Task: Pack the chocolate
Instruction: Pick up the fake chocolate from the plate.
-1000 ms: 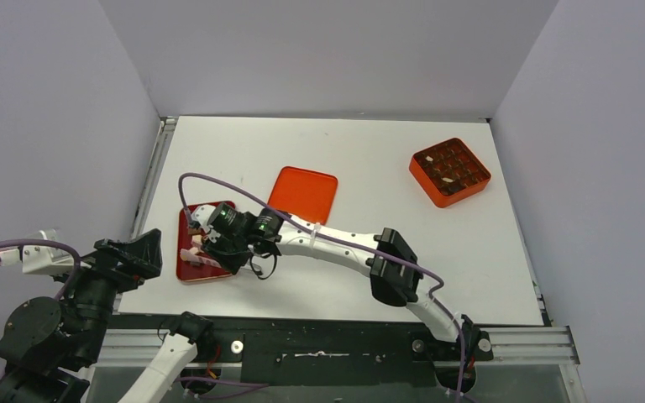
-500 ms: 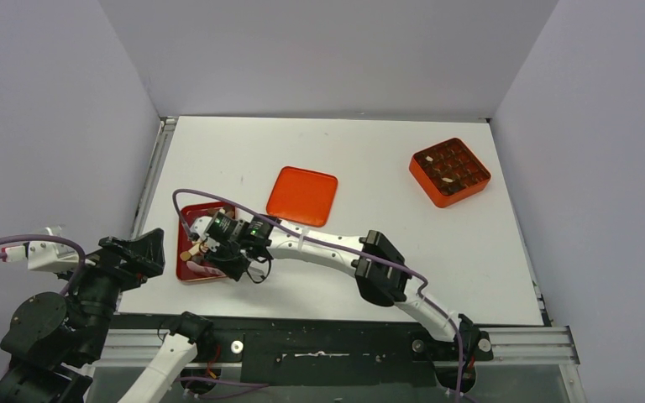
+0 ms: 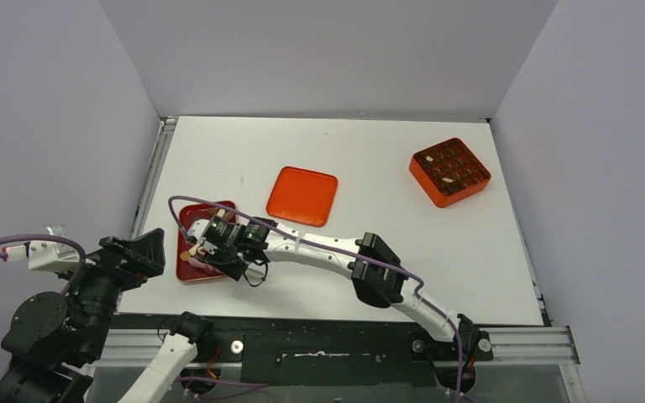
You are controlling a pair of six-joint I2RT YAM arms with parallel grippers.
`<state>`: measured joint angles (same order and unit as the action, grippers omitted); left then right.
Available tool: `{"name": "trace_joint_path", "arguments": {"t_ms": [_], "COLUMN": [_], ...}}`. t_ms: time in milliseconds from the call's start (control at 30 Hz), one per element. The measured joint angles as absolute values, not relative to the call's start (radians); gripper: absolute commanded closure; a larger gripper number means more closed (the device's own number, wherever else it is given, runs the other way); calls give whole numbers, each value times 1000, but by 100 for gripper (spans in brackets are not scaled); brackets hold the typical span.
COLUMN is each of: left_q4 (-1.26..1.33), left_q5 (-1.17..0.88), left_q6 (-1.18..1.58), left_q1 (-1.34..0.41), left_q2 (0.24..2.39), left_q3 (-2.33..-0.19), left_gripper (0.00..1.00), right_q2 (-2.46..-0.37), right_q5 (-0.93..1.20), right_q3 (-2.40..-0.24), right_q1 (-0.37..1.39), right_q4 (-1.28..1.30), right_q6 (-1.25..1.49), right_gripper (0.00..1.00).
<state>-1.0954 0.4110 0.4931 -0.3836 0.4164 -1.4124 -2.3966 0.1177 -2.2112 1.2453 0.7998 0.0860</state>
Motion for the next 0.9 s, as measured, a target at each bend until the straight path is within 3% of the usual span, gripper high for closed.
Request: {"name": "trace_joint_path", "arguments": {"t_ms": [500,900], "left_q4": [-1095,-1095], "left_q5": [411,411], "left_q6": [493,493], "left_q1": [-384,-384], "left_q2": [416,416], "left_q3": [-1404,-1389], "left_gripper": [17,17], "right_q2": [-2393,-2263], "right_q5": [92,86], "right_q3": [-2210,-2130], "right_q1": [1239,1214], "right_q4": [800,767], "right_q6": [120,166], "right_gripper": [72,73]}}
